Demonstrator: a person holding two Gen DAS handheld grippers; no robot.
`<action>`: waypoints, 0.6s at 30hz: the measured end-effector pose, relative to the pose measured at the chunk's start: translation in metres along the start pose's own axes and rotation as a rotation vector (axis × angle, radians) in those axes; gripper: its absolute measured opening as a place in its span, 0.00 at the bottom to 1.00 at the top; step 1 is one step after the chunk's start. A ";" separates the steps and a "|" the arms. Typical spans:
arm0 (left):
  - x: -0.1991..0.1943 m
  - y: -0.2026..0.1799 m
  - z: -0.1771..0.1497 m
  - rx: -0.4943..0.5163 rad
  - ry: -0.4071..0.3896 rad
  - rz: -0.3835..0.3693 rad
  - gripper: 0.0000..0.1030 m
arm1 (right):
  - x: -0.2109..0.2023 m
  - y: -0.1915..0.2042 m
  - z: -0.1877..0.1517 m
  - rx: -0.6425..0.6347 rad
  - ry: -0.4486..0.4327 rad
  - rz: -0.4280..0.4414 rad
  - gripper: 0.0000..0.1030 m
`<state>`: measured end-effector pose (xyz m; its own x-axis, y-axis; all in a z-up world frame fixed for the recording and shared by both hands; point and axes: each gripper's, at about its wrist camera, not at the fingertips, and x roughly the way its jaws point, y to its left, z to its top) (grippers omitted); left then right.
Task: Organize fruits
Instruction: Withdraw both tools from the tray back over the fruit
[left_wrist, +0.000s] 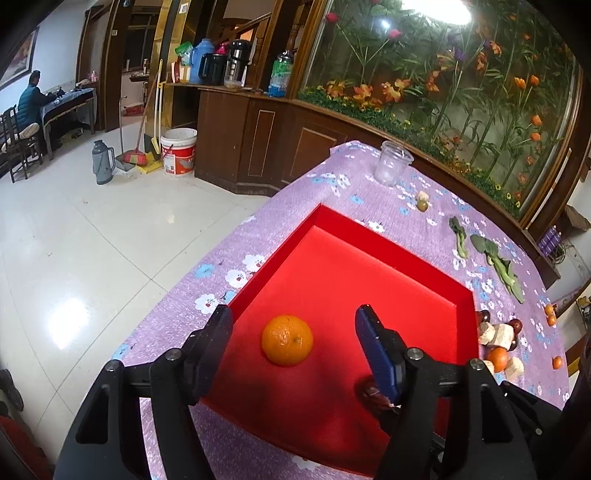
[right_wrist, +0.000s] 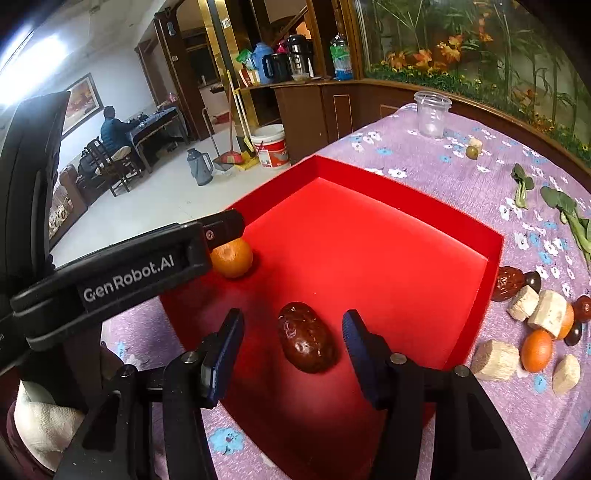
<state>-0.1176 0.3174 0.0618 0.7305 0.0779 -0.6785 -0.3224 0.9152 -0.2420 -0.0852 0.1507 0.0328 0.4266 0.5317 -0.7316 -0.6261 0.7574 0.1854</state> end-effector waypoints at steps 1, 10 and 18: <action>-0.003 -0.002 0.000 0.003 -0.005 -0.001 0.67 | -0.003 0.000 -0.001 0.001 -0.004 0.001 0.59; -0.036 -0.033 0.000 0.057 -0.047 -0.035 0.73 | -0.043 -0.022 -0.018 0.051 -0.059 -0.018 0.60; -0.044 -0.085 -0.015 0.164 -0.032 -0.100 0.74 | -0.090 -0.085 -0.053 0.152 -0.100 -0.103 0.60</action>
<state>-0.1315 0.2299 0.1017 0.7739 -0.0065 -0.6333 -0.1464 0.9710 -0.1888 -0.1053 0.0182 0.0484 0.5510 0.4776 -0.6843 -0.4731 0.8543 0.2152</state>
